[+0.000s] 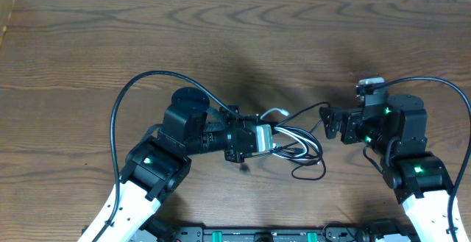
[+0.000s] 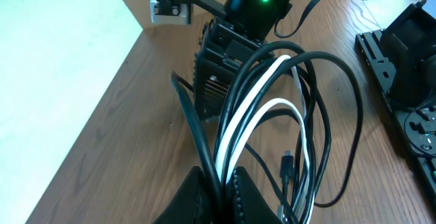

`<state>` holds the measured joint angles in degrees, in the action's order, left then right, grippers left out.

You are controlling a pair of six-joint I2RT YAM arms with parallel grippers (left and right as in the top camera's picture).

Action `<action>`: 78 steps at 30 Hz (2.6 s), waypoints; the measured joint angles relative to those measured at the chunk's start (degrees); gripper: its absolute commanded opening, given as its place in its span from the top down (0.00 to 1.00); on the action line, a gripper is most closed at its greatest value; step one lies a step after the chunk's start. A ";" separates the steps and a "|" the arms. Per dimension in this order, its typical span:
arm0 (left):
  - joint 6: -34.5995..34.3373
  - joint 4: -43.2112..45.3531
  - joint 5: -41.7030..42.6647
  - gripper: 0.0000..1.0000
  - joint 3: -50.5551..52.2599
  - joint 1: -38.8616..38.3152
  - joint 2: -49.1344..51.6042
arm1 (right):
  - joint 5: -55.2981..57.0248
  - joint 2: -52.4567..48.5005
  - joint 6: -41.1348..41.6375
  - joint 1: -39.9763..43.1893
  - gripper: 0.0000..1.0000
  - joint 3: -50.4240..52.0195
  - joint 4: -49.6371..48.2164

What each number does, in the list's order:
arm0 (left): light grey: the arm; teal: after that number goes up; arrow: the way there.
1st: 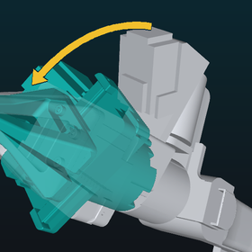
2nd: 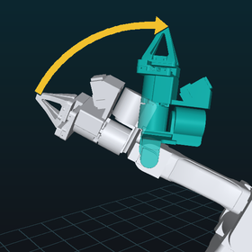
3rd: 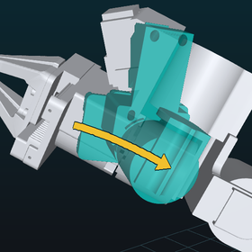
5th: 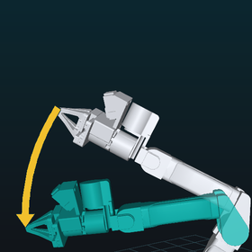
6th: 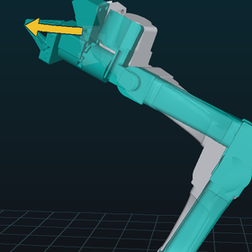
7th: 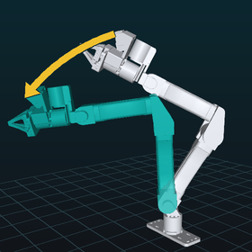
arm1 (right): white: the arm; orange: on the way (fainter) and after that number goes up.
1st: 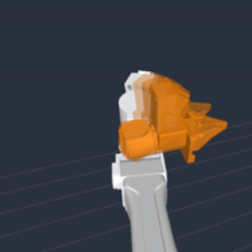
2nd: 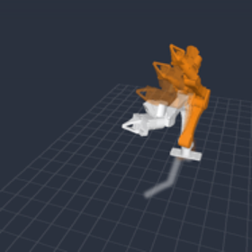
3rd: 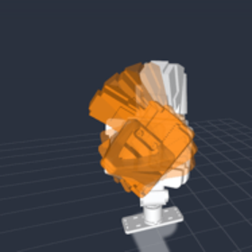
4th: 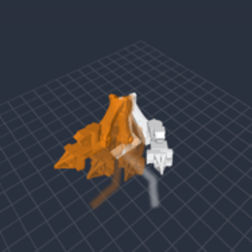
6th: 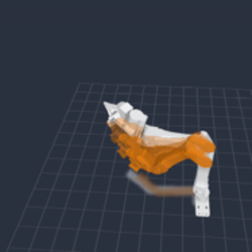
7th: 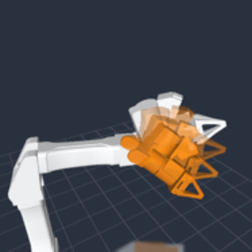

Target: Untangle cables

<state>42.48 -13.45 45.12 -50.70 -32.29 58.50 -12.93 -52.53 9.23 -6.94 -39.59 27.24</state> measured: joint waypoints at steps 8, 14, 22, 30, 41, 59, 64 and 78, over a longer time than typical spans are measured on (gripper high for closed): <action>0.00 0.00 0.00 0.93 0.00 0.00 0.00 | 12.87 -1.09 3.58 0.28 0.01 0.00 3.85; -0.02 0.00 -0.79 0.93 0.00 0.00 0.00 | 18.95 -1.16 4.35 3.28 0.01 0.00 6.38; -0.26 0.00 -6.69 0.93 0.00 -0.04 0.00 | 21.44 -1.20 5.03 11.74 0.01 0.00 9.11; -2.97 0.00 -15.63 0.93 0.00 -0.17 0.00 | 21.24 -1.20 6.34 17.27 0.01 0.00 9.81; -4.50 0.00 -21.14 0.92 0.00 -0.11 0.00 | 23.04 -1.20 8.09 19.04 0.01 0.00 10.29; -17.38 0.22 -21.53 0.92 0.00 -0.11 0.00 | -22.45 -1.20 -12.02 19.04 0.01 0.00 5.62; -23.34 0.22 -25.03 0.93 0.00 -0.11 0.00 | -28.83 -1.20 -13.99 19.04 0.01 0.00 5.35; -48.96 0.59 -40.02 0.92 0.00 -0.04 0.00 | -49.68 -1.20 -18.78 19.04 0.01 0.00 0.31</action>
<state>-6.48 -12.86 5.10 -50.70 -32.34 58.50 -62.61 -53.74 -9.54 12.10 -39.59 27.55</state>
